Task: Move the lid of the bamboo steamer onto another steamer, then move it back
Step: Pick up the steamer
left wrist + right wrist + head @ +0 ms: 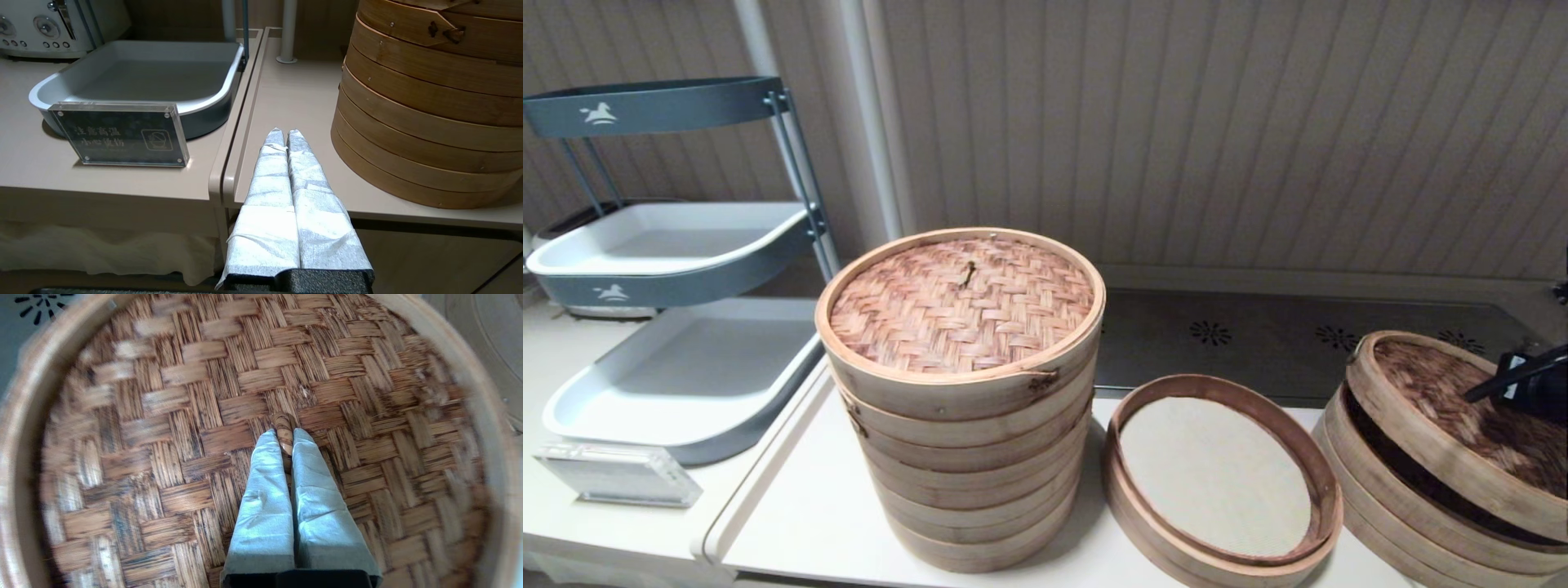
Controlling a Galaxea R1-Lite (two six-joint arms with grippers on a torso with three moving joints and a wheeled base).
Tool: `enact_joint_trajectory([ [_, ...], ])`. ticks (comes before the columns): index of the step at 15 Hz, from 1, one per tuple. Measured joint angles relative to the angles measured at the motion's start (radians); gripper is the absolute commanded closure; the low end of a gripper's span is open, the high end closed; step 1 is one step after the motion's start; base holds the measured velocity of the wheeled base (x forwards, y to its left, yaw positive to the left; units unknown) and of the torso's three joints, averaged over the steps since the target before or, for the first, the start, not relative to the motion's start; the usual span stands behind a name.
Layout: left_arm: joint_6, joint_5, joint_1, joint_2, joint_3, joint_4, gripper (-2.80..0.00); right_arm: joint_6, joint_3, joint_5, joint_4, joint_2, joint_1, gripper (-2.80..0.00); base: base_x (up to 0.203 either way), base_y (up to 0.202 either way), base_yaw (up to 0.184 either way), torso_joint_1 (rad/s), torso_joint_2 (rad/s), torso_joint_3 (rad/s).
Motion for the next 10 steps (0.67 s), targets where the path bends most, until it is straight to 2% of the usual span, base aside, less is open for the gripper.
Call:
enact_joint_trajectory([
  [5, 0.000, 0.000, 0.000, 0.000, 0.000, 0.000, 0.00, 0.001, -0.003, -0.001, 0.003, -0.038, 0.010, 0.00, 0.000, 0.000, 0.000, 0.000, 0.00, 0.000],
  [10, 0.000, -0.001, 0.000, 0.000, 0.000, 0.000, 0.00, 0.002, -0.002, -0.006, 0.016, -0.092, 0.057, 0.00, 0.000, 0.000, 0.000, 0.000, 0.00, 0.000],
])
